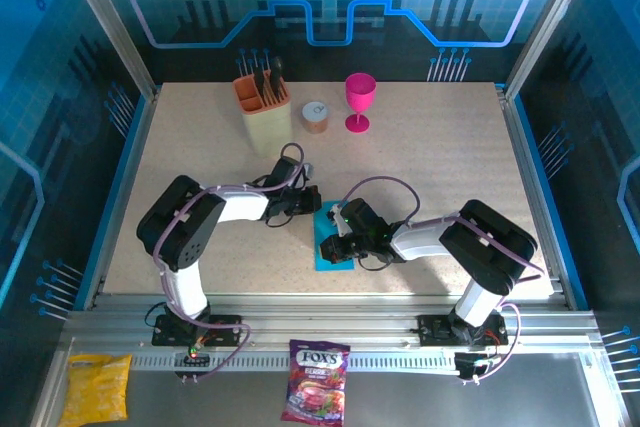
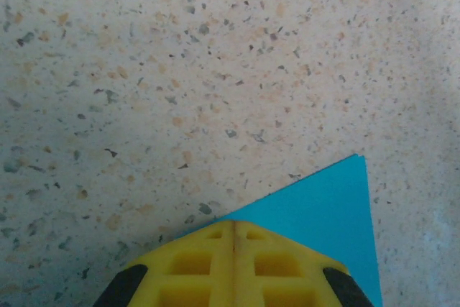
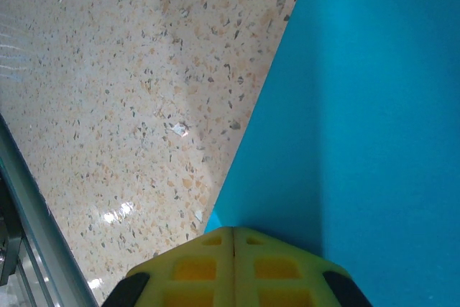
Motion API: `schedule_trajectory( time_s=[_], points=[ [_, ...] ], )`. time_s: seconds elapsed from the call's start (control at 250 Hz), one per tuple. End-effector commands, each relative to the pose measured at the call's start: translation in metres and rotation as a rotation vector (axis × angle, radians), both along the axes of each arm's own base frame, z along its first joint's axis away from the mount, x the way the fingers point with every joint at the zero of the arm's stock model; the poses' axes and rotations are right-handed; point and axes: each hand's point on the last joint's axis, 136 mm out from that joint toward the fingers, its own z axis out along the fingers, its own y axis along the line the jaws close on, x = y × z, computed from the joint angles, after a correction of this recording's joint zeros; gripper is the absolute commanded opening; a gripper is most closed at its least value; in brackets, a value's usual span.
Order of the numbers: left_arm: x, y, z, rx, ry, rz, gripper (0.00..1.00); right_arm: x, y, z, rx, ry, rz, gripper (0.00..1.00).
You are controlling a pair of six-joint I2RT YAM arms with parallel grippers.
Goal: Fold a paper plane with a square sheet of paper (pick it up from the middle)
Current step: Hold the square sheet of paper at the center of the table, then fold the square sheet of paper in half at the center of the table.
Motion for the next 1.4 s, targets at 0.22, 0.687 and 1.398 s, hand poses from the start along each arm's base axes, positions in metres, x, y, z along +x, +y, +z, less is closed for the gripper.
schedule_trajectory(
  time_s=[0.22, 0.687, 1.398],
  points=[
    [-0.001, 0.011, -0.016, 0.097, 0.003, -0.015, 0.00, -0.009, -0.010, 0.010, -0.063, 0.088, -0.016, 0.00],
    [-0.004, 0.012, -0.019, 0.096, 0.006, -0.019, 0.00, 0.047, 0.015, 0.035, -0.004, -0.027, -0.117, 0.00],
    [-0.008, 0.014, -0.033, 0.117, 0.050, -0.015, 0.00, 0.017, 0.005, -0.021, -0.158, 0.000, 0.002, 0.00]
  ],
)
